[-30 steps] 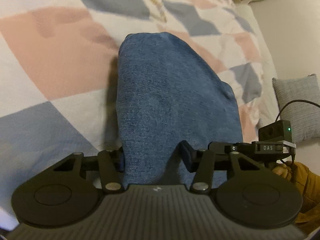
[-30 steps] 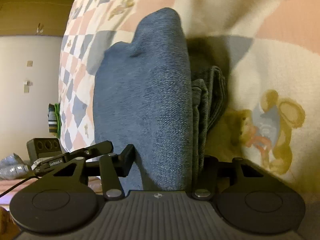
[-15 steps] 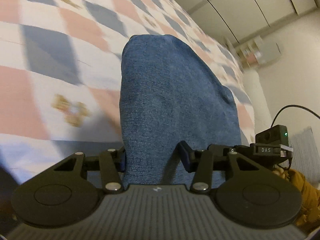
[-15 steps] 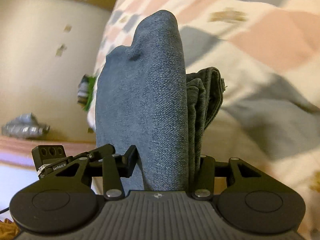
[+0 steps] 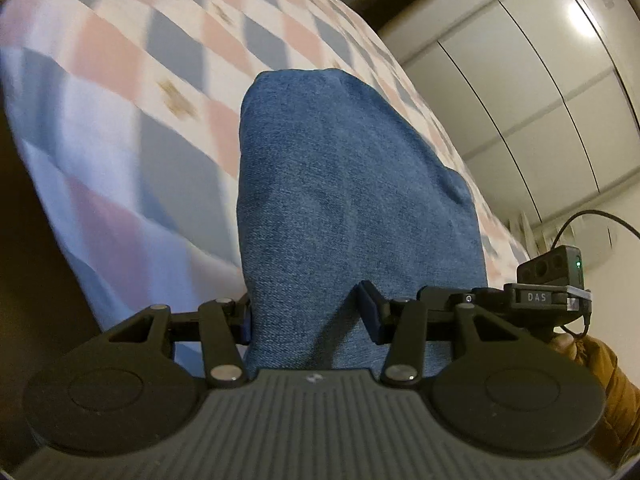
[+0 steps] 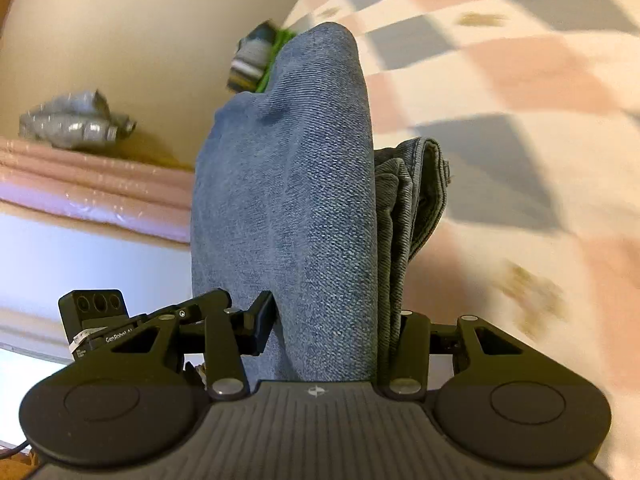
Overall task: Fold clothes
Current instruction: 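Carry the folded jeans with both grippers to the clothes stack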
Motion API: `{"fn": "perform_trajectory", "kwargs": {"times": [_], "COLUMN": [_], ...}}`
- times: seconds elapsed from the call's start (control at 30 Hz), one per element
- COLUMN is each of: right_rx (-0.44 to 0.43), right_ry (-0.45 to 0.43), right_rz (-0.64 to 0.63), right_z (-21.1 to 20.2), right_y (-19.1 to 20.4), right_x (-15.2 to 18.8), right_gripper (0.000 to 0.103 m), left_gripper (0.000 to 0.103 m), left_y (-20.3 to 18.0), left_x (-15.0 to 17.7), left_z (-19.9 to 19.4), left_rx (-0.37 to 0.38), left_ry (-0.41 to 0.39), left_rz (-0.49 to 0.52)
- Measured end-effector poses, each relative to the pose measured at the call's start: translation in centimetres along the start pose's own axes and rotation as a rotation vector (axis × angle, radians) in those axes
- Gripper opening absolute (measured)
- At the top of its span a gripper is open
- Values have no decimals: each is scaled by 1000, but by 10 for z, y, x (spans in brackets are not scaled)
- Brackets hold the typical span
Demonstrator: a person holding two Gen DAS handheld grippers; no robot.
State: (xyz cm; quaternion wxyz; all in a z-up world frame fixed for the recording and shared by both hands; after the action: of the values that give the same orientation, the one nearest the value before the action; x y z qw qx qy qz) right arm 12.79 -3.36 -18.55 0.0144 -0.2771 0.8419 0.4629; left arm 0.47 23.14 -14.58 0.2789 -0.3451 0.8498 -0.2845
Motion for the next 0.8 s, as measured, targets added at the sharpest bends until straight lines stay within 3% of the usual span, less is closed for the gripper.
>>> {"fn": "perform_trajectory", "kwargs": {"times": [0.17,0.37,0.53,0.8], "right_rx": [-40,-58,-48,-33], "right_ry": [45,107,171,241], "right_rz": [-41,-82,-159,-283], "right_z": [97,191,254,344], "right_y": [63,113,140,153], "right_x": [-76,-165,-249,-418], "right_gripper": [46,46,46,46], "left_gripper": [44,44,44,44], "left_y": [58,115,145,178], "left_x": [-103,-201,-289,-440], "left_z": [-45,-65,-55,-21], "left_rx": [-51,-78,-62,-78], "left_ry": [-51,-115,-185,-275], "left_rz": [-14,-93,-161,-244]}}
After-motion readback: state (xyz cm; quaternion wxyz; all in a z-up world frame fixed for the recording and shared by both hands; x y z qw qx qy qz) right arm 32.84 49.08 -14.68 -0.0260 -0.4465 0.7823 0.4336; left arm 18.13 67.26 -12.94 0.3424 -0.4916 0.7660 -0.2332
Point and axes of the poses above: each gripper's, at about its wrist camera, not at the fingertips, and z roughly the way its jaws point, y to its left, x to its underside, the point moved 10 cm from there along z, roughly the way its jaws point, and after that the axes turned 9 degrees about -z, right-handed, at the moved point
